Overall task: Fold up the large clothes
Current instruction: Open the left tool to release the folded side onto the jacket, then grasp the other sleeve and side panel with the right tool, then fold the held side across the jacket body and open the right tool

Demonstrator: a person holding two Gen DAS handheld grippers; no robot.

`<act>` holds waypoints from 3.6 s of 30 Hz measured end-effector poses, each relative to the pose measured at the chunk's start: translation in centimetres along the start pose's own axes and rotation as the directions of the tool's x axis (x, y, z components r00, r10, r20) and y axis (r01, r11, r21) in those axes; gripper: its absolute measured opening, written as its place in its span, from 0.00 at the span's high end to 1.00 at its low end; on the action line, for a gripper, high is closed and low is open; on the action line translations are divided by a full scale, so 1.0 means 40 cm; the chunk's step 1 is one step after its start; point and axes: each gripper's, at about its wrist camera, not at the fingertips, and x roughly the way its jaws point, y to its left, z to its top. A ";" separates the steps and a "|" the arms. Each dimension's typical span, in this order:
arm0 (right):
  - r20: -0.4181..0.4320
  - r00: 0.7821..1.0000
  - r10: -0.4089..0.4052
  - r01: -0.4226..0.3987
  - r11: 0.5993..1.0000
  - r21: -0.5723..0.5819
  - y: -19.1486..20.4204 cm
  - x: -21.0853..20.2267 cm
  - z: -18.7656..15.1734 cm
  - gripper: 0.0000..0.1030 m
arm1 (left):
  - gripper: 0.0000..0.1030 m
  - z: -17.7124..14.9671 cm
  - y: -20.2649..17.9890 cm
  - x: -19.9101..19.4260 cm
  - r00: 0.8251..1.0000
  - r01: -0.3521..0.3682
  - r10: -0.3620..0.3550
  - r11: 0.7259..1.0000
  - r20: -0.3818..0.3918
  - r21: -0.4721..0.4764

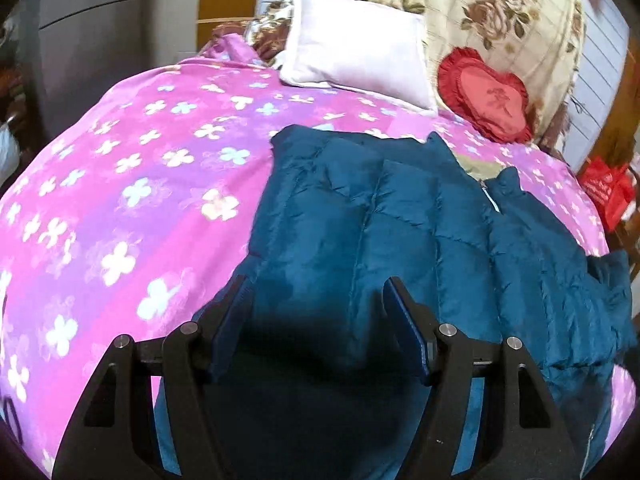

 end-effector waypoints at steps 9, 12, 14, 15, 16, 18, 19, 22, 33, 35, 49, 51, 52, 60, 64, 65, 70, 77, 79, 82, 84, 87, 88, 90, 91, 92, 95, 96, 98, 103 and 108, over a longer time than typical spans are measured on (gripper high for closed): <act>-0.258 0.964 0.060 -0.043 0.997 0.071 -0.063 0.261 -0.015 0.00 | 0.27 0.002 0.025 0.105 0.993 -0.050 0.051 0.999 -0.104 0.008; -0.261 0.964 0.053 -0.020 0.992 0.127 -0.139 0.267 -0.021 0.00 | 0.22 -0.001 0.018 0.120 0.990 -0.037 0.040 0.999 -0.132 0.024; -0.262 0.964 0.039 -0.009 0.993 0.115 -0.147 0.267 -0.023 0.00 | 0.22 0.000 0.022 0.124 0.989 -0.033 0.036 0.999 -0.140 0.020; -0.261 0.965 0.023 0.007 0.994 0.113 -0.149 0.267 -0.025 0.00 | 0.22 0.001 0.025 0.126 0.989 -0.027 0.029 1.000 -0.145 0.016; -0.260 0.965 0.025 0.006 0.993 0.117 -0.152 0.269 -0.029 0.00 | 0.22 0.002 0.029 0.121 0.989 -0.021 0.022 1.000 -0.145 0.007; -0.279 0.960 0.019 0.011 0.994 0.107 -0.147 0.264 -0.024 0.00 | 0.23 0.012 0.035 0.098 0.992 -0.027 0.022 0.999 -0.126 -0.034; -0.274 0.962 0.017 0.017 0.993 0.119 -0.149 0.256 -0.017 0.00 | 0.23 0.015 0.030 0.079 0.994 -0.031 0.027 0.999 -0.104 -0.037; -0.171 0.984 0.048 -0.024 0.990 0.137 -0.142 0.185 0.003 0.01 | 0.23 0.017 -0.001 0.031 0.999 -0.028 0.028 1.000 -0.021 -0.001; -0.265 0.964 0.006 -0.012 1.000 -0.020 -0.083 0.244 -0.043 0.00 | 0.20 -0.014 -0.023 0.105 0.988 -0.029 0.033 0.999 -0.150 0.032; -0.262 0.965 0.008 -0.014 1.000 -0.020 -0.086 0.232 -0.034 0.00 | 0.20 -0.014 -0.020 0.094 0.988 -0.032 0.033 0.999 -0.149 0.009; -0.091 0.851 -0.518 0.500 0.742 0.447 -0.804 -0.113 -0.067 0.00 | 0.20 -0.040 -0.113 -0.001 0.992 0.085 -0.075 0.991 -0.101 0.102; -0.172 0.825 -0.538 0.552 0.703 0.448 -0.936 -0.120 -0.090 0.00 | 0.20 -0.039 -0.116 -0.009 0.994 0.078 -0.069 0.990 -0.081 0.113; -0.199 0.828 -0.523 0.550 0.693 0.466 -1.000 -0.125 -0.104 0.00 | 0.20 -0.039 -0.118 -0.012 0.995 0.075 -0.066 0.990 -0.074 0.120; -0.278 0.902 -0.331 0.431 0.723 0.540 -1.193 -0.065 -0.188 0.01 | 0.20 -0.045 -0.123 -0.005 0.997 0.055 -0.046 0.988 -0.067 0.145; -0.305 0.880 -0.363 0.467 0.774 0.427 -1.172 -0.001 -0.169 0.00 | 0.20 -0.051 -0.128 -0.001 0.997 0.049 -0.038 0.985 -0.070 0.164; -0.299 0.884 -0.358 0.461 0.773 0.436 -1.184 0.004 -0.168 0.00 | 0.20 -0.051 -0.128 0.000 0.997 0.050 -0.039 0.985 -0.072 0.165; -0.301 0.878 -0.372 0.473 0.770 0.427 -1.204 0.026 -0.154 0.06 | 0.20 -0.050 -0.122 0.009 0.997 0.040 -0.028 0.987 -0.077 0.159; -0.180 0.892 -0.416 0.453 0.810 0.374 -1.119 -0.012 -0.139 0.84 | 0.20 -0.044 -0.095 0.011 0.997 0.001 0.008 0.994 -0.080 0.114; -0.128 0.886 -0.445 0.460 0.813 0.357 -1.082 -0.045 -0.128 0.88 | 0.20 -0.042 -0.090 0.009 0.997 -0.011 0.019 0.994 -0.076 0.108; -0.080 0.836 -0.543 0.547 0.810 0.211 -0.985 -0.078 -0.100 0.88 | 0.20 -0.036 -0.082 0.000 0.997 -0.015 0.021 0.996 -0.069 0.093; -0.040 0.821 -0.569 0.568 0.809 0.153 -0.920 -0.100 -0.086 0.88 | 0.20 -0.033 -0.077 -0.007 0.998 -0.007 0.013 0.996 -0.068 0.084; 0.036 0.828 -0.559 0.553 0.826 0.106 -0.793 -0.141 -0.059 0.88 | 0.20 -0.030 -0.073 -0.019 0.998 0.000 0.005 0.997 -0.065 0.078; 0.065 0.843 -0.534 0.526 0.844 0.104 -0.738 -0.154 -0.049 0.88 | 0.20 -0.029 -0.073 -0.022 0.998 0.004 0.001 0.997 -0.060 0.080; 0.100 0.864 -0.493 0.486 0.870 0.087 -0.654 -0.162 -0.037 0.88 | 0.20 -0.027 -0.076 -0.029 0.999 0.003 0.002 0.996 -0.052 0.086; 0.118 0.876 -0.468 0.463 0.884 0.072 -0.600 -0.162 -0.030 0.88 | 0.20 -0.027 -0.077 -0.033 0.999 0.003 0.001 0.996 -0.048 0.091; 0.139 0.891 -0.432 0.430 0.901 0.046 -0.527 -0.159 -0.023 0.88 | 0.20 -0.026 -0.079 -0.035 0.999 0.004 0.000 0.995 -0.046 0.096; 0.162 0.926 -0.342 0.351 0.936 -0.030 -0.357 -0.130 -0.016 0.88 | 0.20 -0.019 -0.073 -0.034 0.999 0.011 -0.007 0.997 -0.048 0.083; 0.166 0.941 -0.296 0.310 0.949 -0.062 -0.287 -0.114 -0.018 0.88 | 0.20 -0.015 -0.068 -0.032 0.998 0.022 -0.018 0.997 -0.055 0.070; 0.162 0.961 -0.223 0.242 0.964 -0.109 -0.181 -0.082 -0.028 0.88 | 0.20 -0.010 -0.060 -0.025 0.997 0.036 -0.033 0.998 -0.064 0.055; 0.104 0.994 -0.034 0.053 0.981 -0.185 0.054 0.015 -0.074 0.88 | 0.20 0.000 -0.050 -0.012 0.993 0.074 -0.069 0.996 -0.096 0.041; 0.014 0.997 0.071 -0.065 0.959 -0.275 0.209 0.096 -0.092 0.88 | 0.20 0.006 -0.041 -0.006 0.990 0.096 -0.095 0.995 -0.109 -0.001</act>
